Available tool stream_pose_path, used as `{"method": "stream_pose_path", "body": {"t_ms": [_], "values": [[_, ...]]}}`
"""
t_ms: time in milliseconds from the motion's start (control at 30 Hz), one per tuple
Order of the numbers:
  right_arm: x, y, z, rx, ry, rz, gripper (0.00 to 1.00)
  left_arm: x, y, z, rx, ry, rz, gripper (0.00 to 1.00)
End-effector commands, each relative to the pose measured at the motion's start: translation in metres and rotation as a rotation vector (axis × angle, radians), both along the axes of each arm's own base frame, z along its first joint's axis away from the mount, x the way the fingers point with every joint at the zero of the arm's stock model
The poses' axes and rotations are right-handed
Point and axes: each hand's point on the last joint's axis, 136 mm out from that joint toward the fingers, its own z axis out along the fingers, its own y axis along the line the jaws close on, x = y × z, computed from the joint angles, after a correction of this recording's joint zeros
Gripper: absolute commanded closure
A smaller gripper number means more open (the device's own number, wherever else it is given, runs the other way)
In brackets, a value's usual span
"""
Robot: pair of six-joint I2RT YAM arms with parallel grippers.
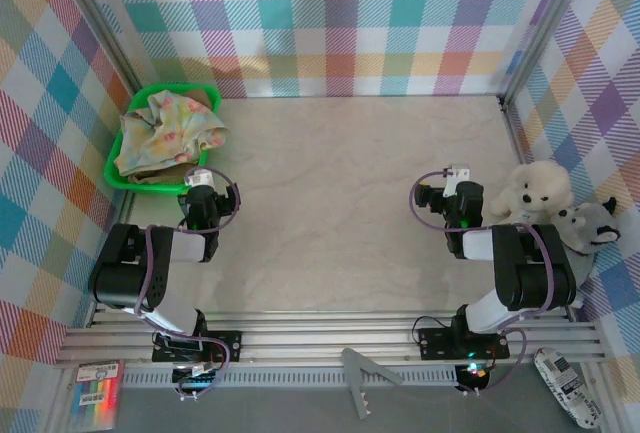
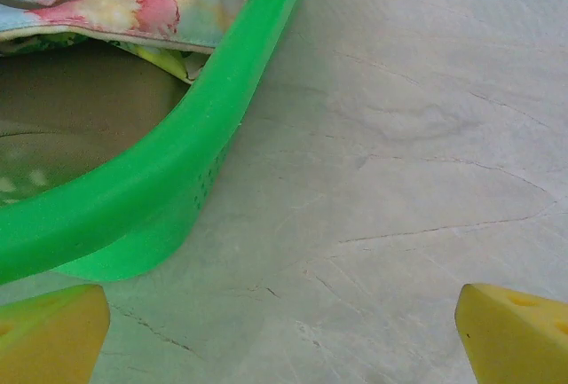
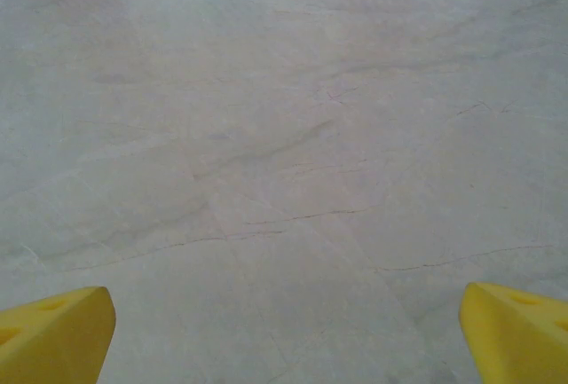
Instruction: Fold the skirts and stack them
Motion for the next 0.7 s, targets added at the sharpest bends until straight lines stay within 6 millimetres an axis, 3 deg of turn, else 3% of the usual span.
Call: {"method": "stream_pose_path", "body": {"t_ms": [0,667], "values": [[0.0043,0.0003,0.0091,0.016,-0.036,0.003,0.01,-0.0003,0.0005,0.004,-0.005,-0.024,0.011,0.0],[0.0046,0.0068,0.0086,0.016,-0.031,0.043,0.01,-0.0002,0.0003,0.0045,-0.007,-0.027,0.01,0.0]]}}
